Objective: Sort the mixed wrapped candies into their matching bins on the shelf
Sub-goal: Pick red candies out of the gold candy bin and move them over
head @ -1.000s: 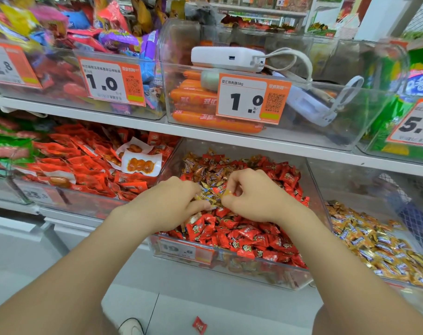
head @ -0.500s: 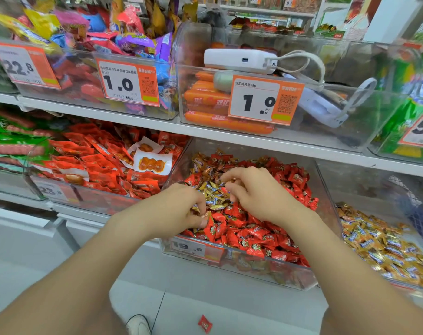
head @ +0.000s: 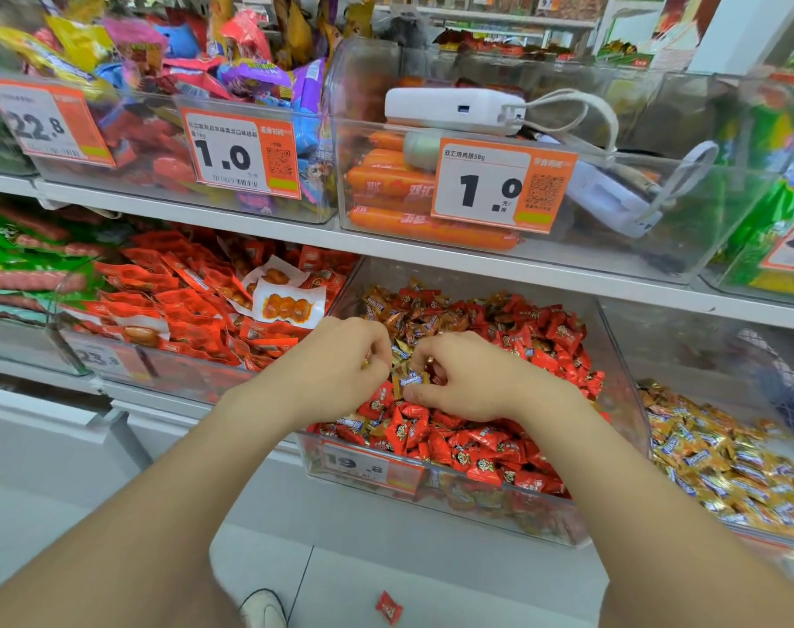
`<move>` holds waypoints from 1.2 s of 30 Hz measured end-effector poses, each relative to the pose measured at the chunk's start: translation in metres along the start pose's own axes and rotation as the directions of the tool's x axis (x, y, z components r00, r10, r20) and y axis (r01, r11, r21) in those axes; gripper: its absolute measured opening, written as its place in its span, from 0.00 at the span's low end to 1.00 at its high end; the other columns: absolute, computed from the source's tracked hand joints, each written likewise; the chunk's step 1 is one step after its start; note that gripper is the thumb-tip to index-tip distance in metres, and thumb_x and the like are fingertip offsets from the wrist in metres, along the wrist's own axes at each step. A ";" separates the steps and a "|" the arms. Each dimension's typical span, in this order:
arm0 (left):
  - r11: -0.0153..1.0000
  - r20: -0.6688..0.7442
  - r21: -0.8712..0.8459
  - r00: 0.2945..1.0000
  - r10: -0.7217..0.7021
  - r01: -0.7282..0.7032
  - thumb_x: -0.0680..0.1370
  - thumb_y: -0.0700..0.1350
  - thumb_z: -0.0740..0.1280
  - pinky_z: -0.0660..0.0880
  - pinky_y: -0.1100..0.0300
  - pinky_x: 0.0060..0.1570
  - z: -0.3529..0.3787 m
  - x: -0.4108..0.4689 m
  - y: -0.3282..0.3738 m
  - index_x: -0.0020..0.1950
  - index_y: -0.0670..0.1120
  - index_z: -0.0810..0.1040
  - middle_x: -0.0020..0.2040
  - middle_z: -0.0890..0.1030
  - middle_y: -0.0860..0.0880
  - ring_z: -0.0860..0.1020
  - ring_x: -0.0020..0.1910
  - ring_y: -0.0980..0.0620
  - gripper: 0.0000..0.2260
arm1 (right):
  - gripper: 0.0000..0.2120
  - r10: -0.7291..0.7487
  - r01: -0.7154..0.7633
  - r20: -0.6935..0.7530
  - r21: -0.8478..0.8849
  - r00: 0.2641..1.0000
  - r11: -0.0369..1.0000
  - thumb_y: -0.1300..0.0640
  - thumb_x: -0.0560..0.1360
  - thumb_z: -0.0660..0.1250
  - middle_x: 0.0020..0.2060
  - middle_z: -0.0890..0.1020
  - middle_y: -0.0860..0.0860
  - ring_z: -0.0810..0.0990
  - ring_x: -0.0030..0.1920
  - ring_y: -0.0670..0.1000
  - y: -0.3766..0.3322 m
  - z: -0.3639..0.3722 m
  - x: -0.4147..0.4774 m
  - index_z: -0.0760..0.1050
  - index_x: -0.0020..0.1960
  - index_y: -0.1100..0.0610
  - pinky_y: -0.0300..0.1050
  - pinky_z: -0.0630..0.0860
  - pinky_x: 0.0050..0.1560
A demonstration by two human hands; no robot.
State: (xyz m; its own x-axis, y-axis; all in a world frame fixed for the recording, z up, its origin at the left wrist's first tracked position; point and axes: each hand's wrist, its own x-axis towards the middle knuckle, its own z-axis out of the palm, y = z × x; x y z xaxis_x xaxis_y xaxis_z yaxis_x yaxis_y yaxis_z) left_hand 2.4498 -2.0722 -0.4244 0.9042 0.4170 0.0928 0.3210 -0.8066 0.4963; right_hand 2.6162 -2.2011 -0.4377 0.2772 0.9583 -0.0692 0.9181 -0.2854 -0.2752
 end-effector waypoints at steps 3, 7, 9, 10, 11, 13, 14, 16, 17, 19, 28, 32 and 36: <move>1.000 -0.007 0.024 1.000 0.000 0.000 0.84 0.46 0.65 0.64 0.67 0.23 0.001 0.001 -0.001 0.51 0.48 0.80 0.31 0.77 0.52 0.73 0.22 0.60 0.05 | 0.13 0.009 0.000 -0.074 0.118 0.997 0.993 0.42 0.75 0.75 0.38 0.80 0.48 0.74 0.38 0.43 0.001 0.000 -0.004 0.75 0.49 0.49 0.46 0.71 0.40; 0.992 -0.038 0.129 0.999 0.010 -0.005 0.84 0.55 0.65 0.66 0.63 0.28 0.004 0.002 -0.004 0.47 0.51 0.78 0.31 0.78 0.51 0.72 0.23 0.58 0.10 | 0.12 0.096 -0.043 -0.176 0.286 0.980 0.957 0.50 0.70 0.77 0.35 0.79 0.51 0.72 0.33 0.45 0.000 -0.009 -0.012 0.73 0.43 0.51 0.46 0.68 0.35; 0.985 -0.018 0.172 1.000 0.010 -0.007 0.85 0.47 0.64 0.74 0.62 0.35 0.008 0.006 -0.006 0.55 0.49 0.82 0.41 0.84 0.49 0.78 0.33 0.59 0.08 | 0.12 0.128 -0.048 -0.199 0.363 0.972 0.931 0.56 0.69 0.76 0.38 0.81 0.58 0.73 0.33 0.49 0.000 -0.014 -0.016 0.72 0.42 0.56 0.48 0.71 0.36; 0.978 -0.009 0.206 1.000 0.003 -0.001 0.85 0.43 0.63 0.79 0.58 0.40 0.011 0.008 -0.008 0.61 0.48 0.82 0.48 0.84 0.46 0.80 0.39 0.55 0.09 | 0.11 0.150 -0.055 -0.212 0.395 0.966 0.917 0.58 0.70 0.74 0.39 0.81 0.60 0.73 0.33 0.50 0.001 -0.017 -0.017 0.72 0.41 0.59 0.48 0.71 0.36; 0.969 -0.004 0.249 1.000 -0.004 0.004 0.83 0.38 0.63 0.81 0.52 0.45 0.015 0.012 -0.011 0.65 0.48 0.81 0.53 0.83 0.44 0.82 0.46 0.49 0.13 | 0.11 0.165 -0.057 -0.229 0.418 0.959 0.907 0.58 0.71 0.72 0.38 0.80 0.61 0.72 0.34 0.51 0.001 -0.018 -0.018 0.71 0.41 0.61 0.48 0.71 0.35; 0.945 0.007 0.327 1.000 0.004 -0.006 0.80 0.34 0.65 0.82 0.45 0.50 0.021 0.020 -0.020 0.65 0.47 0.80 0.58 0.79 0.45 0.81 0.53 0.41 0.16 | 0.11 0.172 -0.054 -0.257 0.410 0.951 0.911 0.57 0.74 0.69 0.34 0.76 0.58 0.70 0.33 0.51 0.004 -0.018 -0.019 0.69 0.42 0.61 0.46 0.67 0.34; 0.935 0.017 0.354 1.000 0.007 -0.013 0.80 0.34 0.66 0.81 0.43 0.52 0.023 0.024 -0.022 0.64 0.46 0.80 0.60 0.77 0.45 0.80 0.55 0.40 0.15 | 0.11 0.170 -0.056 -0.264 0.391 0.949 0.918 0.55 0.75 0.68 0.33 0.74 0.55 0.69 0.31 0.50 0.004 -0.018 -0.020 0.69 0.42 0.61 0.46 0.66 0.33; 0.925 0.075 0.379 0.997 -0.001 -0.027 0.81 0.38 0.69 0.79 0.41 0.55 0.025 0.031 -0.024 0.64 0.44 0.79 0.62 0.74 0.45 0.79 0.57 0.39 0.11 | 0.11 0.158 -0.048 -0.281 0.360 0.947 0.932 0.53 0.77 0.68 0.31 0.73 0.51 0.66 0.28 0.47 0.006 -0.017 -0.020 0.69 0.43 0.58 0.44 0.64 0.29; 0.928 0.122 0.371 0.992 -0.014 -0.032 0.82 0.41 0.69 0.79 0.41 0.57 0.025 0.034 -0.023 0.65 0.42 0.77 0.64 0.73 0.44 0.79 0.59 0.39 0.12 | 0.11 0.146 -0.036 -0.290 0.353 0.946 0.935 0.52 0.78 0.67 0.31 0.75 0.50 0.66 0.26 0.45 0.007 -0.015 -0.019 0.69 0.44 0.57 0.43 0.65 0.28; 0.940 0.224 0.339 0.973 -0.055 -0.025 0.83 0.47 0.69 0.78 0.41 0.59 0.024 0.038 -0.021 0.68 0.41 0.75 0.64 0.74 0.42 0.79 0.59 0.39 0.16 | 0.09 0.111 -0.005 -0.308 0.327 0.945 0.945 0.51 0.80 0.67 0.36 0.81 0.50 0.70 0.28 0.44 0.010 -0.010 -0.017 0.69 0.46 0.52 0.43 0.68 0.31; 0.966 0.234 0.256 0.966 -0.105 0.043 0.80 0.56 0.73 0.78 0.46 0.60 0.026 0.041 -0.020 0.66 0.48 0.78 0.61 0.79 0.42 0.78 0.62 0.41 0.19 | 0.10 0.042 -0.029 -0.274 0.050 0.961 0.998 0.48 0.79 0.64 0.38 0.83 0.48 0.83 0.40 0.54 0.003 0.004 0.012 0.83 0.54 0.47 0.53 0.81 0.47; 0.974 0.152 0.219 0.984 -0.091 0.056 0.81 0.49 0.70 0.75 0.53 0.43 0.026 0.037 -0.014 0.52 0.51 0.79 0.54 0.80 0.42 0.81 0.49 0.43 0.03 | 0.15 0.007 -0.004 0.047 -0.055 0.999 0.998 0.36 0.80 0.65 0.46 0.83 0.51 0.81 0.50 0.58 -0.001 0.010 0.018 0.80 0.57 0.45 0.57 0.81 0.51; 0.986 0.073 0.146 0.993 -0.090 0.079 0.82 0.47 0.69 0.71 0.60 0.33 0.020 0.029 -0.008 0.53 0.49 0.81 0.46 0.79 0.45 0.78 0.37 0.50 0.03 | 0.11 -0.019 0.019 -0.028 -0.001 0.999 1.000 0.43 0.80 0.67 0.36 0.80 0.50 0.80 0.41 0.54 -0.005 0.008 0.016 0.82 0.49 0.49 0.54 0.81 0.45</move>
State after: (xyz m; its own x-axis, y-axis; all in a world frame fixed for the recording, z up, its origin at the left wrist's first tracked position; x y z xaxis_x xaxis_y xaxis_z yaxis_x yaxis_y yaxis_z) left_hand 2.4789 -2.0627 -0.4428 0.8897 0.4562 -0.0160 0.4291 -0.8238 0.3704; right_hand 2.6140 -2.1841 -0.4450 0.2680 0.9627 -0.0369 0.9233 -0.2676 -0.2756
